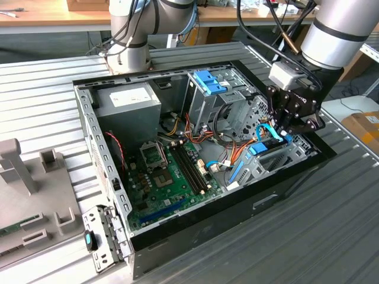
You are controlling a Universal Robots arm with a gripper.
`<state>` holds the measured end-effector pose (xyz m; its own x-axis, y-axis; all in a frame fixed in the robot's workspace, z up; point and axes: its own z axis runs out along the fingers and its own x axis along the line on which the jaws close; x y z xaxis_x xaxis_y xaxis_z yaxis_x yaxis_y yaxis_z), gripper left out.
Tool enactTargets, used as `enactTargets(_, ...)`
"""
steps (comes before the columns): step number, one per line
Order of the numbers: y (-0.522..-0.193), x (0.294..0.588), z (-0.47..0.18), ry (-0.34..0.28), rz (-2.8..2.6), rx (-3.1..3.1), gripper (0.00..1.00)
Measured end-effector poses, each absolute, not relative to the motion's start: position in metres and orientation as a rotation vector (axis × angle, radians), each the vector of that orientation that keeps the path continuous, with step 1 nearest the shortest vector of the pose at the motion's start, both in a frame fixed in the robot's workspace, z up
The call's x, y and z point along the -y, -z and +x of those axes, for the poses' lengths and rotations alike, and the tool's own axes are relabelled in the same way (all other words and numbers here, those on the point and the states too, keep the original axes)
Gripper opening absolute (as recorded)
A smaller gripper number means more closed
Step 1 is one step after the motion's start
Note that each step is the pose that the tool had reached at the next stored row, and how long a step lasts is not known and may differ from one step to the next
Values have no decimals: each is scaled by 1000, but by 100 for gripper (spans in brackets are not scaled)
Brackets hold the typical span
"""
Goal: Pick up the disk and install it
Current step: 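Insert the disk into the insertion slot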
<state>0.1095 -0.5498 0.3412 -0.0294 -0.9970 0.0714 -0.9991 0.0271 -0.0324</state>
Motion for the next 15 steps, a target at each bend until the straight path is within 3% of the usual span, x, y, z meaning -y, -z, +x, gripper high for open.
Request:
enactTargets(13, -336, 550, 110, -113, 2169, 2231, 16)
enactTargets(15, -336, 550, 110, -113, 2169, 2231, 24)
